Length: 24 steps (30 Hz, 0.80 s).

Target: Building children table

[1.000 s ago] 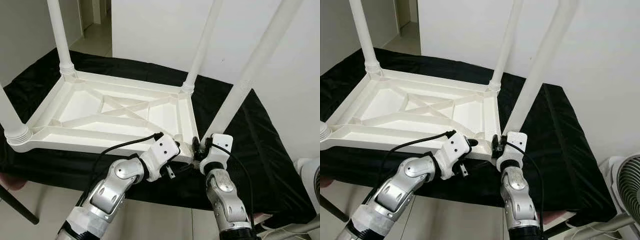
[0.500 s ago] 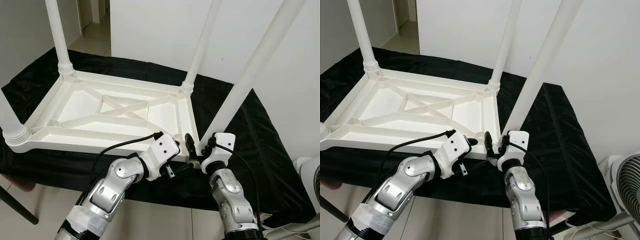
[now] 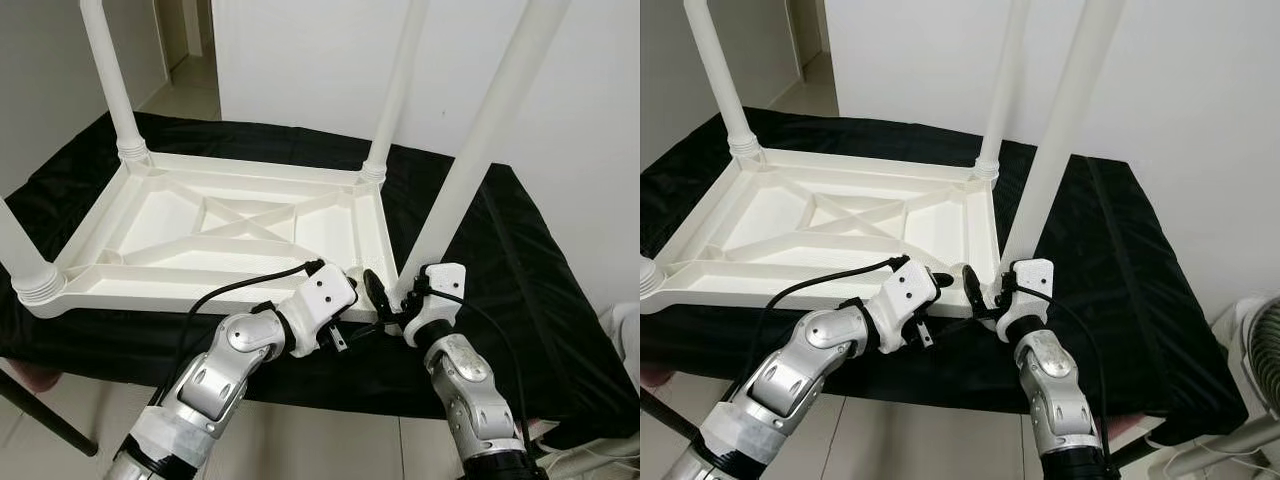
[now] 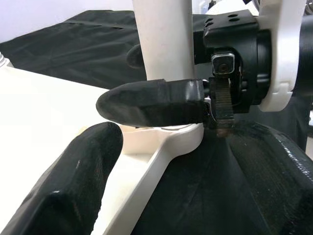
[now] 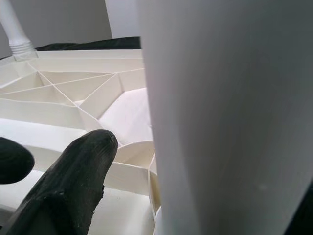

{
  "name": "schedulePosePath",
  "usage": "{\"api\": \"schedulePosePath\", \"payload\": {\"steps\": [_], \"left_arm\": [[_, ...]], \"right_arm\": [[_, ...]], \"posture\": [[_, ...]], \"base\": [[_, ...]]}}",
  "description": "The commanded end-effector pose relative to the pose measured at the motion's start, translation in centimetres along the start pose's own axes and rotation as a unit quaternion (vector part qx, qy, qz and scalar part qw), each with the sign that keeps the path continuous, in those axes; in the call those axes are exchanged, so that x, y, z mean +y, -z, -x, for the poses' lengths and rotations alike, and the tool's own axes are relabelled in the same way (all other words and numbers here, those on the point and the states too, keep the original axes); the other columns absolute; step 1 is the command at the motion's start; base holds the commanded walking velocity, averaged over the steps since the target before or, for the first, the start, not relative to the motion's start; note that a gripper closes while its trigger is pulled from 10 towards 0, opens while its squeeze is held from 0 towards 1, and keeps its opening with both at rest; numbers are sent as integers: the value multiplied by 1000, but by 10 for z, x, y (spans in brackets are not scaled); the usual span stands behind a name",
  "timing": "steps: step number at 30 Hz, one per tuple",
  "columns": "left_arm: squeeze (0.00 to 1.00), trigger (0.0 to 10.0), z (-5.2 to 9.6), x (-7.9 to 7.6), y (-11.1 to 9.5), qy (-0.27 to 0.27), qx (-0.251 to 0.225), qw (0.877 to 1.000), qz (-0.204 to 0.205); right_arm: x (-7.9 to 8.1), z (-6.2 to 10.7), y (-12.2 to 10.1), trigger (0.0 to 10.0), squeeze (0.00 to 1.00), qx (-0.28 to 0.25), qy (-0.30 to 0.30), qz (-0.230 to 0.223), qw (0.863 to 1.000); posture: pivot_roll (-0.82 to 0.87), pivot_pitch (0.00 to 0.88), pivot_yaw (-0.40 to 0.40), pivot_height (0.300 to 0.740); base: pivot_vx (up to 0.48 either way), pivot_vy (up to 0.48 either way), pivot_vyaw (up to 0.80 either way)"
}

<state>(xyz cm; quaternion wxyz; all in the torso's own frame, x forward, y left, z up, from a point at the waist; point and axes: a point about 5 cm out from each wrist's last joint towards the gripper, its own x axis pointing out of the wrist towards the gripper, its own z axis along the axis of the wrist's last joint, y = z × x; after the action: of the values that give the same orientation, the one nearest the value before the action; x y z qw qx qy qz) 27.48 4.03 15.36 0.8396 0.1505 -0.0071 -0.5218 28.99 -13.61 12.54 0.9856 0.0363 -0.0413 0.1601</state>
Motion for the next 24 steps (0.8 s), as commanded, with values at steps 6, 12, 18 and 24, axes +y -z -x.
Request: {"api": "schedulePosePath", "payload": {"steps": [6,12,18,24], "left_arm": [[0,10000,-6,0,-3,43,-5,999,-6],[0,10000,-1,4,-1,25,-9,999,20],[0,10000,11,6,2,20,-16,999,42],[0,10000,18,6,7,24,-13,999,35]], "right_arm": [[3,-4,-1,10000,0,4,-42,15,999],[1,-6,-3,10000,0,5,-76,35,996],[-4,-10,-9,10000,0,8,-120,59,991],[-9,-10,-11,10000,0,12,-137,74,988]], "posture": [[-99,0,14,740],[-105,0,28,740],[-103,0,14,740],[-100,0,-4,740]], "base": [[0,0,0],[0,0,0],[0,0,0],[0,0,0]]}}
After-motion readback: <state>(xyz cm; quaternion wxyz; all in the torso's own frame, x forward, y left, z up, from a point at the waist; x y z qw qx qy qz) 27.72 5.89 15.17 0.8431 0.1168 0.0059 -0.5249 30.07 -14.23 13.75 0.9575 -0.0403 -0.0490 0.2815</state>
